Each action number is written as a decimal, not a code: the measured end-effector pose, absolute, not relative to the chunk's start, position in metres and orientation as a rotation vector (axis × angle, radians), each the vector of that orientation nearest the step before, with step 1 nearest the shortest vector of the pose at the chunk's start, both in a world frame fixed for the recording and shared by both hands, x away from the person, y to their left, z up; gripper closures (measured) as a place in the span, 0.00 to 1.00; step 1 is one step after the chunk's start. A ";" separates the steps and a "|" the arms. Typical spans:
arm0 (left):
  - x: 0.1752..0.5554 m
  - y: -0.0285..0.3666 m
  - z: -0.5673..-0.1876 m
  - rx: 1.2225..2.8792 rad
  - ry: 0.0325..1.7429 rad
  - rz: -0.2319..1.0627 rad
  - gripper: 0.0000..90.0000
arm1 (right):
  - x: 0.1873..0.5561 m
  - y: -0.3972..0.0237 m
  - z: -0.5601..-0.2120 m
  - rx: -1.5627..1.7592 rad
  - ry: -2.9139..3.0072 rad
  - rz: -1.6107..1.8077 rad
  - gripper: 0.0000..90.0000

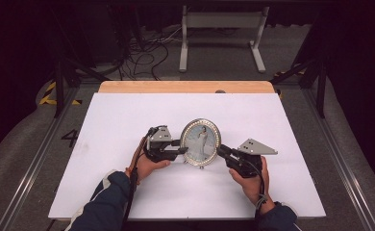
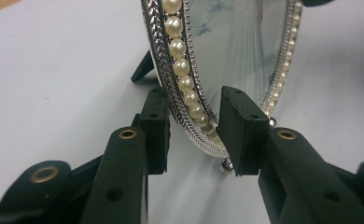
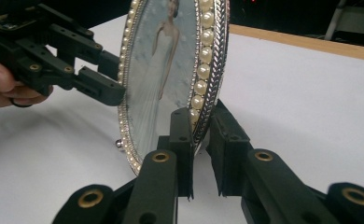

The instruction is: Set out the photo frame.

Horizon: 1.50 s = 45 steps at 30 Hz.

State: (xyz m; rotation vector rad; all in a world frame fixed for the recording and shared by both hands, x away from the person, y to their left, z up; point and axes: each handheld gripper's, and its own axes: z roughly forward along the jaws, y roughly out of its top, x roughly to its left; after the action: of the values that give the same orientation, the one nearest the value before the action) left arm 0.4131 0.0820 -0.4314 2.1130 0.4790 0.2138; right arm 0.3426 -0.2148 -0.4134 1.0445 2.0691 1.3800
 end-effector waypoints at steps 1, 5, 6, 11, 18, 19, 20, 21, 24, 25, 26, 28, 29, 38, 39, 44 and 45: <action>0.411 0.081 -0.432 2.113 0.480 0.215 0.74 | 0.344 -0.216 -0.413 1.047 2.062 1.384 0.89; 0.409 0.082 -0.432 2.111 0.482 0.217 0.74 | 0.345 -0.216 -0.413 1.046 2.064 1.377 0.88; 0.409 0.082 -0.432 2.111 0.482 0.217 0.74 | 0.345 -0.216 -0.413 1.046 2.061 1.373 0.88; 0.406 0.083 -0.432 2.119 0.475 0.224 0.75 | 0.345 -0.215 -0.413 1.041 2.062 1.372 0.88; 0.401 0.084 -0.430 2.139 0.457 0.245 0.75 | 0.347 -0.215 -0.414 1.039 2.065 1.362 0.88; 0.401 0.084 -0.430 2.139 0.457 0.245 0.75 | 0.347 -0.215 -0.414 1.039 2.065 1.362 0.88; 0.401 0.084 -0.430 2.141 0.455 0.250 0.75 | 0.347 -0.214 -0.414 1.036 2.066 1.359 0.88; 0.400 0.085 -0.431 2.140 0.454 0.249 0.75 | 0.348 -0.214 -0.414 1.033 2.066 1.360 0.88; 0.398 0.085 -0.430 2.144 0.451 0.261 0.75 | 0.349 -0.214 -0.413 1.028 2.072 1.357 0.88; 0.396 0.085 -0.430 2.142 0.450 0.263 0.75 | 0.350 -0.214 -0.414 1.029 2.072 1.359 0.88; 0.396 0.085 -0.430 2.142 0.450 0.263 0.75 | 0.350 -0.214 -0.414 1.029 2.072 1.359 0.88; 0.396 0.085 -0.431 2.145 0.452 0.264 0.75 | 0.350 -0.214 -0.414 1.028 2.071 1.356 0.88; 0.396 0.085 -0.431 2.143 0.454 0.262 0.75 | 0.350 -0.213 -0.414 1.026 2.072 1.356 0.88; 0.391 0.086 -0.431 2.153 0.460 0.271 0.75 | 0.353 -0.212 -0.414 1.021 2.080 1.354 0.88; 0.391 0.085 -0.431 2.155 0.460 0.278 0.75 | 0.354 -0.212 -0.414 1.018 2.080 1.358 0.88; 0.391 0.085 -0.433 2.170 0.450 0.280 0.75 | 0.353 -0.211 -0.415 1.009 2.093 1.351 0.87; 0.390 0.084 -0.433 2.173 0.452 0.282 0.75 | 0.352 -0.210 -0.415 1.009 2.094 1.343 0.87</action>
State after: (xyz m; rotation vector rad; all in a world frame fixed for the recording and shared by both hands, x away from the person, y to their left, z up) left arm 0.3903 0.0843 -0.4329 2.1726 0.4518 0.2818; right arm 0.3524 -0.2101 -0.4151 1.0092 2.0939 1.3428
